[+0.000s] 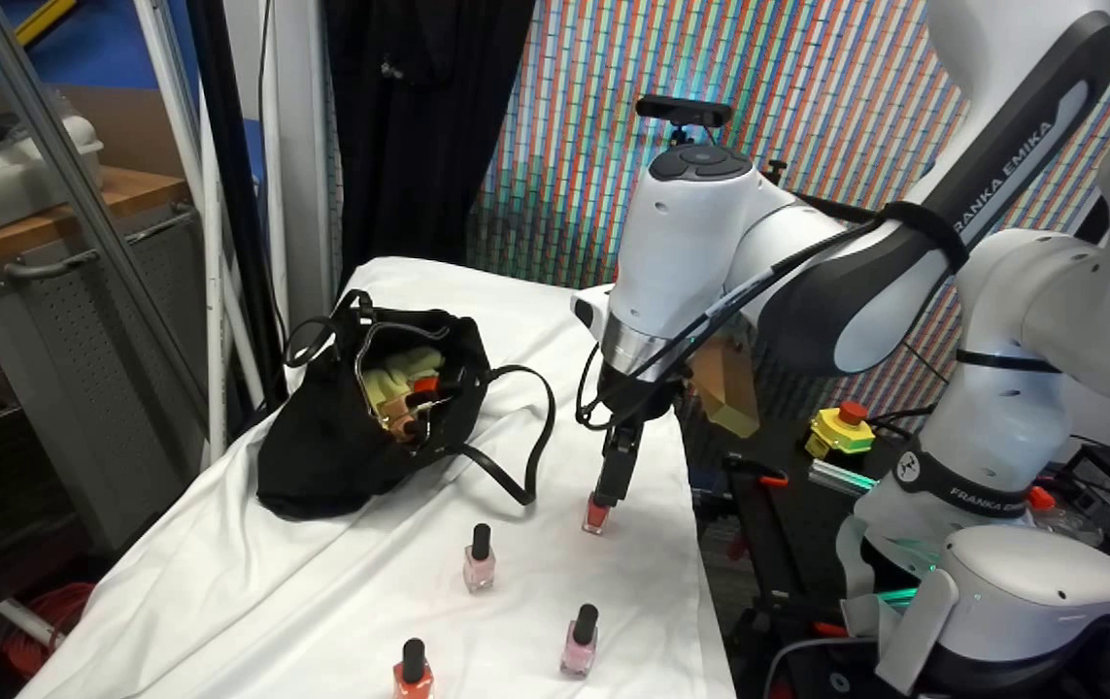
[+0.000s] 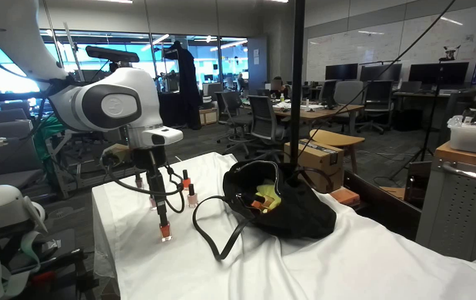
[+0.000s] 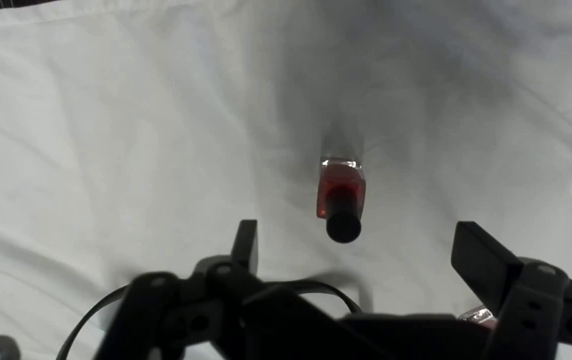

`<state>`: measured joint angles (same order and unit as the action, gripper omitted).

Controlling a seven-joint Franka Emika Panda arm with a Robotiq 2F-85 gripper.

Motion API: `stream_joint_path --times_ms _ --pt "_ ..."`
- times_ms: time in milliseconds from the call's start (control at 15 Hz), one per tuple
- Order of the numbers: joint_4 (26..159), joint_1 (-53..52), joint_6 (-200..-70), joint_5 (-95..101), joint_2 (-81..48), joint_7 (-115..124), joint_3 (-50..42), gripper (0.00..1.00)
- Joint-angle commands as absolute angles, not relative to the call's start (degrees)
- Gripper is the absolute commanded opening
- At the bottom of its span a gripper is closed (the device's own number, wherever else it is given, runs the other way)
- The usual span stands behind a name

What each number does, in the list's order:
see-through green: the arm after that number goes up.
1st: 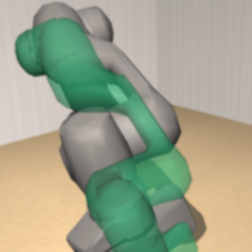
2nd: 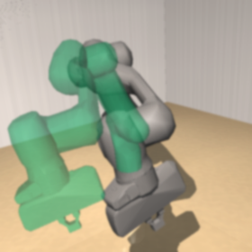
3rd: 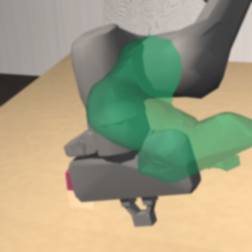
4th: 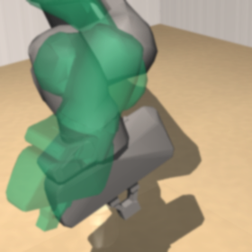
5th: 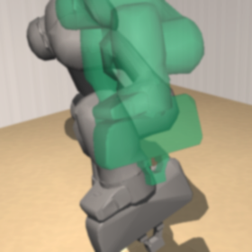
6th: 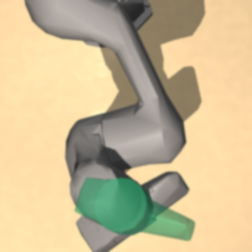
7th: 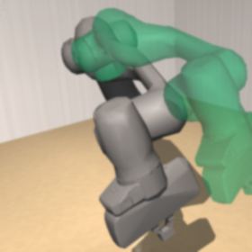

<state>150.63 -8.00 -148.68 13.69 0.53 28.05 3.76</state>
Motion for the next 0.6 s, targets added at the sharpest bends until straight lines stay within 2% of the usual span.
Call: stream_joint_path --times_ms 0,533 --pt "150.06 -7.23 -149.70 12.24 -1.66 25.23 4.59 1.00" --pt "149.11 -7.63 -154.28 11.80 -7.57 23.11 3.82 1.00"
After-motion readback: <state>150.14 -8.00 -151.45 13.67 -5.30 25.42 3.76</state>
